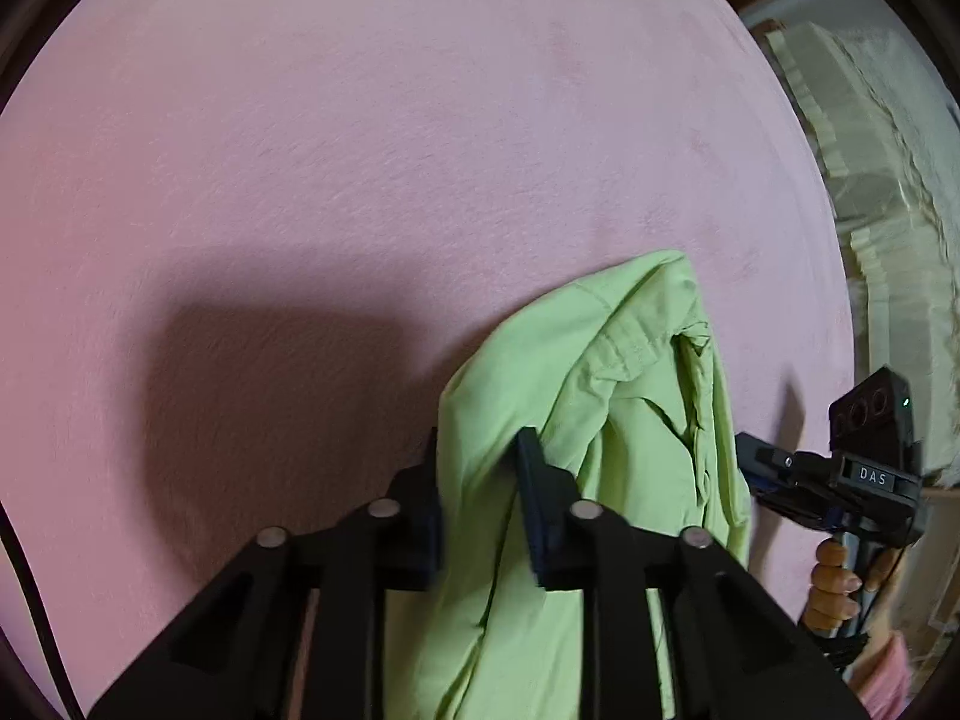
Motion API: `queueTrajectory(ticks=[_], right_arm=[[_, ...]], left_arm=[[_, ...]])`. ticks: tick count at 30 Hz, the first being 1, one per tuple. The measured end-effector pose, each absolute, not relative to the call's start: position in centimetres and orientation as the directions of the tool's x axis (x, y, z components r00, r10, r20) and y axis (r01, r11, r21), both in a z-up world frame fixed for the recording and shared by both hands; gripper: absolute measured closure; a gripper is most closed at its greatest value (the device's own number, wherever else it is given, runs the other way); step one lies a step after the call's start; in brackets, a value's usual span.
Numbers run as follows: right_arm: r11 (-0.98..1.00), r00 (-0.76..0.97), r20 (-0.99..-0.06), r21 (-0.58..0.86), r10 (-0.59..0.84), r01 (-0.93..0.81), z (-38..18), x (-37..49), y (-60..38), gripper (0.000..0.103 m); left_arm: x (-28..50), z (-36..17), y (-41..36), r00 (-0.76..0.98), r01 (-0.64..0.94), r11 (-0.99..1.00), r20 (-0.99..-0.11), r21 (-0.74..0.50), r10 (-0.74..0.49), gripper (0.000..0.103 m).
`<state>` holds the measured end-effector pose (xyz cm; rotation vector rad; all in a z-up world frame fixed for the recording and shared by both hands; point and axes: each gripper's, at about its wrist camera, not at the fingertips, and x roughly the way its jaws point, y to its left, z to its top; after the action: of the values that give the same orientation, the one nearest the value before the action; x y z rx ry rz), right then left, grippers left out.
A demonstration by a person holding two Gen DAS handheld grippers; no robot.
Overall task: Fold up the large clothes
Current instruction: 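Grasp the jacket hood with both grippers and lift it, then fold the pale-green hood down over the jacket body with both grippers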
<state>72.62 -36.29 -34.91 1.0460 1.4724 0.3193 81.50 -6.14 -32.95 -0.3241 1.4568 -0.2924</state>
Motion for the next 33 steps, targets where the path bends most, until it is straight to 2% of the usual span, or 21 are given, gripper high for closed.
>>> queueTrajectory(ticks=[4,7,11,13,17,20,27,33], right_arm=[[0.598,0.111,-0.659,0.731,0.744,0.329,-34.2,72.6,-35.3,0.098],[0.586,0.159,-0.634,0.766,0.757,0.264,-32.4,71.7,-35.0,0.101],[0.494,0.254,-0.535,0.844,0.806,0.211,-29.8,69.7,-35.3,0.102],[0.422,0.298,-0.447,0.895,0.843,0.146,-27.9,68.0,-35.2,0.102],[0.289,0.296,-0.294,0.955,0.909,0.061,-25.4,64.8,-34.7,0.102],[0.244,0.252,-0.234,0.970,0.939,-0.009,-23.3,62.0,-34.2,0.102],[0.301,0.105,-0.289,0.946,0.952,-0.123,-19.1,55.6,-33.1,0.102],[0.456,-0.029,-0.464,0.880,0.885,-0.133,-20.0,47.3,-30.9,0.102]], left_arm=[[81.0,-31.9,-7.4,0.122,0.104,0.931,-0.925,-0.348,-0.360,0.097],[79.8,-29.8,-7.8,0.176,0.183,0.905,-0.893,-0.384,-0.414,0.099],[76.4,-26.5,-5.9,0.264,0.195,0.858,-0.817,-0.475,-0.513,0.099],[74.3,-24.8,-4.4,0.299,0.190,0.816,-0.759,-0.546,-0.578,0.099],[70.3,-22.0,-2.0,0.343,0.196,0.739,-0.661,-0.644,-0.667,0.099],[67.1,-20.4,-0.4,0.327,0.226,0.699,-0.623,-0.678,-0.711,0.099],[58.9,-17.3,-1.4,0.228,0.407,0.737,-0.722,-0.539,-0.654,0.099],[50.7,-19.1,-1.9,0.137,0.455,0.755,-0.801,-0.471,-0.583,0.098]])
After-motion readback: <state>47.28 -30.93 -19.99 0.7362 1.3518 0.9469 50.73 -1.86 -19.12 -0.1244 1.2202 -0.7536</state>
